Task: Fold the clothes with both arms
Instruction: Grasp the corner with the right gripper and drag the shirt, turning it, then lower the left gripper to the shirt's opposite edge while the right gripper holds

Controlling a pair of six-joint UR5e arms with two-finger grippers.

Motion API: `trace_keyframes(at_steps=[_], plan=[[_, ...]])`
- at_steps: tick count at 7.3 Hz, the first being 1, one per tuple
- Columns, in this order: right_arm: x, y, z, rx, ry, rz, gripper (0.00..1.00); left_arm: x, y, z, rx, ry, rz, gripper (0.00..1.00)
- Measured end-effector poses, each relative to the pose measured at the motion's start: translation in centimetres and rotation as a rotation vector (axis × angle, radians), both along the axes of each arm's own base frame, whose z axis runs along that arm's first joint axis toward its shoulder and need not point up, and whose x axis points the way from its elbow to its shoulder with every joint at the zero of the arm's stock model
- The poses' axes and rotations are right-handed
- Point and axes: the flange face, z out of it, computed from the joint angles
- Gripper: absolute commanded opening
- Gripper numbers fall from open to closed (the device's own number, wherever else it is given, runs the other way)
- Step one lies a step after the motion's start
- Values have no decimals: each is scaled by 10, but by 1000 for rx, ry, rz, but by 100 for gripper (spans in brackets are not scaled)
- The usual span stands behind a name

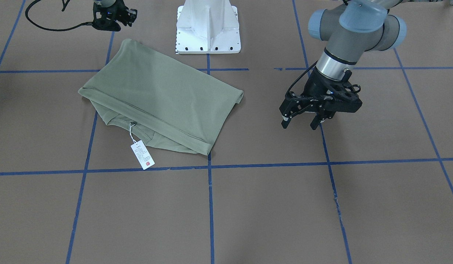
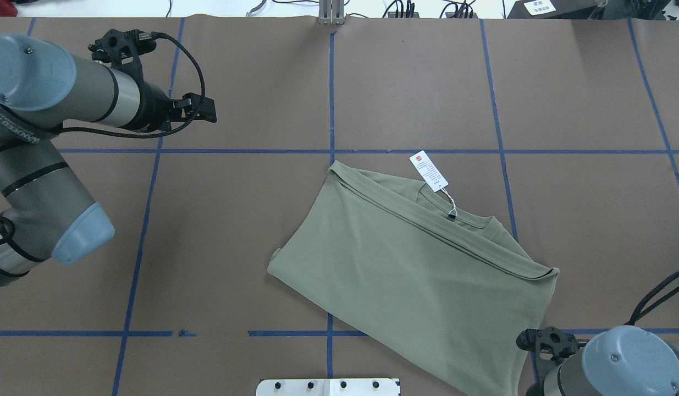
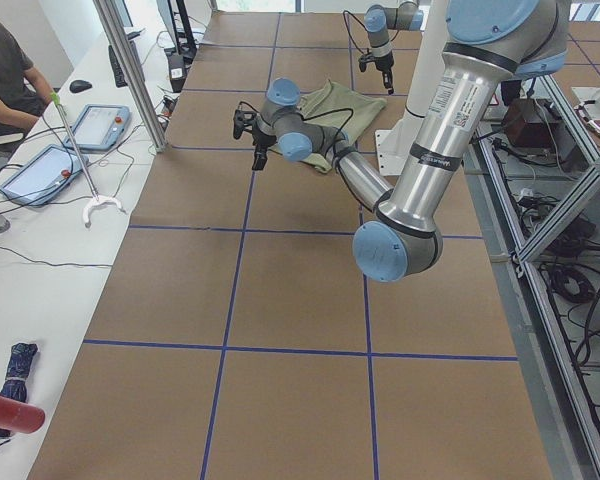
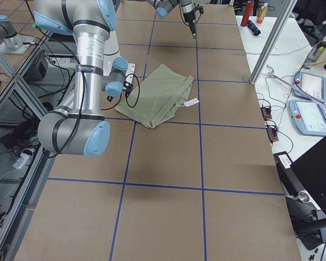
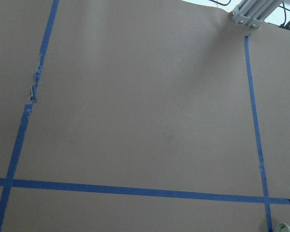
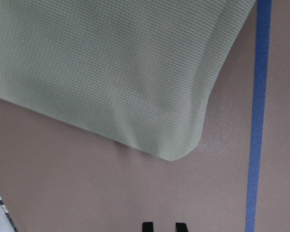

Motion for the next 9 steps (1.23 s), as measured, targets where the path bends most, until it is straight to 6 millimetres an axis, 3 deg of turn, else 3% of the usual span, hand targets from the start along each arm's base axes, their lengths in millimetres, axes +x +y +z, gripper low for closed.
trace_keyframes(at_steps=[2, 5, 7, 9], plan=[[15, -50, -17, 4, -39, 135, 100, 42, 34, -1, -55, 24, 57, 100], [50, -142, -59, 28, -143, 362, 100, 136, 126, -5, -257, 78, 74, 99], [63, -170, -79, 36, -190, 421, 100, 175, 171, -8, -354, 87, 87, 96], [66, -179, -83, 38, -200, 439, 100, 191, 180, -12, -391, 75, 83, 89]])
